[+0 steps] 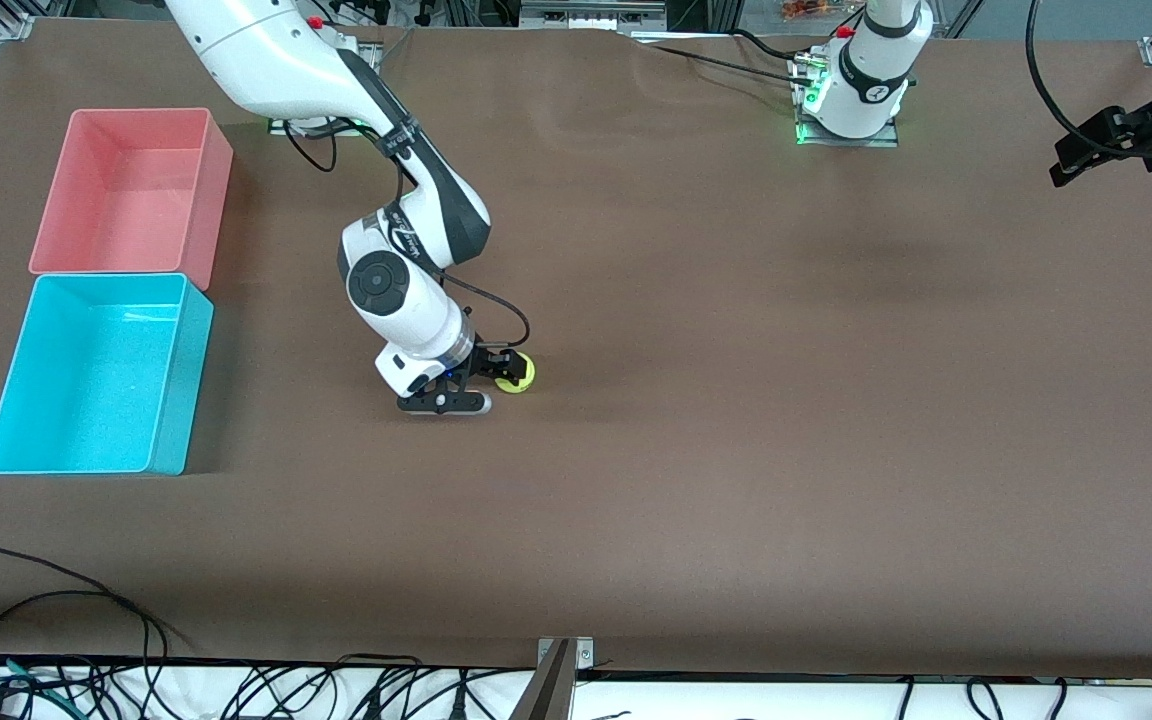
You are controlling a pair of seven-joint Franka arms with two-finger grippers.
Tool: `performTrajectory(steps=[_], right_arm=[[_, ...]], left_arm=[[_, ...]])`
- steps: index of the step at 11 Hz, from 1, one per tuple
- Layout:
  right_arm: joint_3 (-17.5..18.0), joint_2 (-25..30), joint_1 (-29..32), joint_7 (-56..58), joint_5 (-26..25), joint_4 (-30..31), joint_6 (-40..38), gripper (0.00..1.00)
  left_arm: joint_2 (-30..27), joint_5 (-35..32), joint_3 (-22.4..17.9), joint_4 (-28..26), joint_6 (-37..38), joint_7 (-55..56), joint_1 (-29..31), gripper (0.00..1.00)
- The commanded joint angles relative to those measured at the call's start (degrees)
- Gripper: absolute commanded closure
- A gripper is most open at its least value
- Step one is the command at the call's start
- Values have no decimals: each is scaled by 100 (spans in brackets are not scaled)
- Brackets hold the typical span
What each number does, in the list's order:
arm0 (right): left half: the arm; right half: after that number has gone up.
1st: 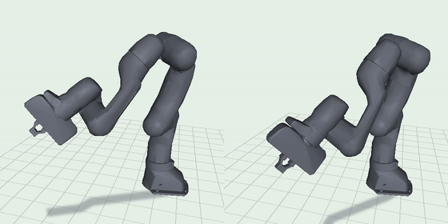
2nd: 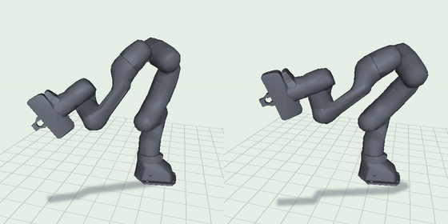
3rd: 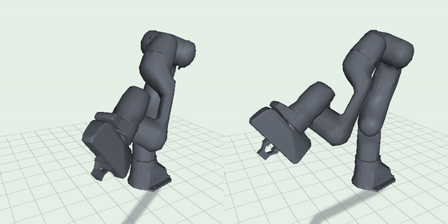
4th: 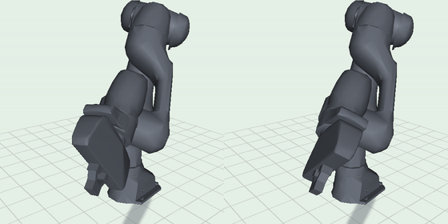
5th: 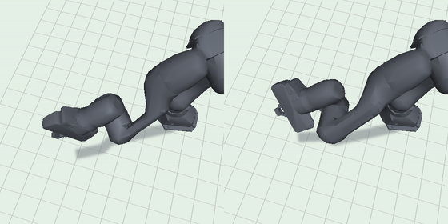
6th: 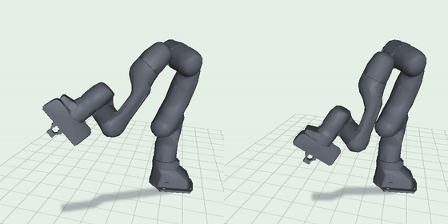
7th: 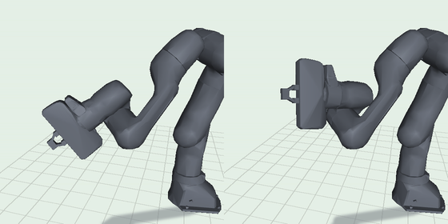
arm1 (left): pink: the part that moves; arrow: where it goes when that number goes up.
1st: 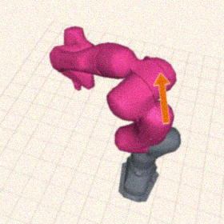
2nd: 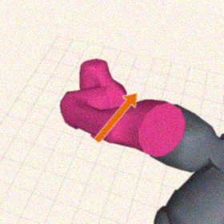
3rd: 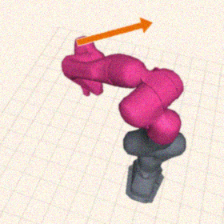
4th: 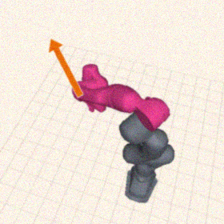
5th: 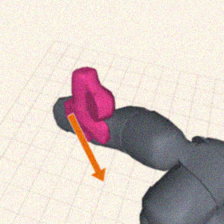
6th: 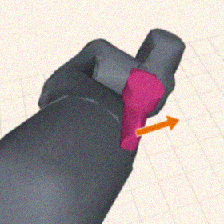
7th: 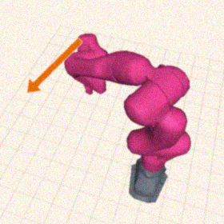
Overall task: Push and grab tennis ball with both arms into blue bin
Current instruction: 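Lower the right gripper onto the tennis ball and close it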
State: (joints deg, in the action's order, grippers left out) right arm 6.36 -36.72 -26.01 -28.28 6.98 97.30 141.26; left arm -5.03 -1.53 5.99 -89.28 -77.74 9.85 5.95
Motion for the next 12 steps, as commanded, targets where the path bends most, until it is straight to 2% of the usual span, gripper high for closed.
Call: performTrajectory(steps=[1,9,10,11,12], right_arm=[[-47,-151,-194,-151,66,-9,174,0],[-108,-441,-457,-537,40,-9,525,2],[-109,-441,-475,-625,31,-9,525,11],[-126,-441,-484,-626,31,-9,516,35],[-187,-433,-493,-617,5,-9,508,64]], left_arm=[[160,387,-430,227,66,-1,-6,0],[169,390,-397,244,75,-1,-50,0],[169,381,-397,244,75,-10,-50,0],[160,381,-397,244,75,-19,-33,0],[160,381,-414,244,75,-27,-7,0]])
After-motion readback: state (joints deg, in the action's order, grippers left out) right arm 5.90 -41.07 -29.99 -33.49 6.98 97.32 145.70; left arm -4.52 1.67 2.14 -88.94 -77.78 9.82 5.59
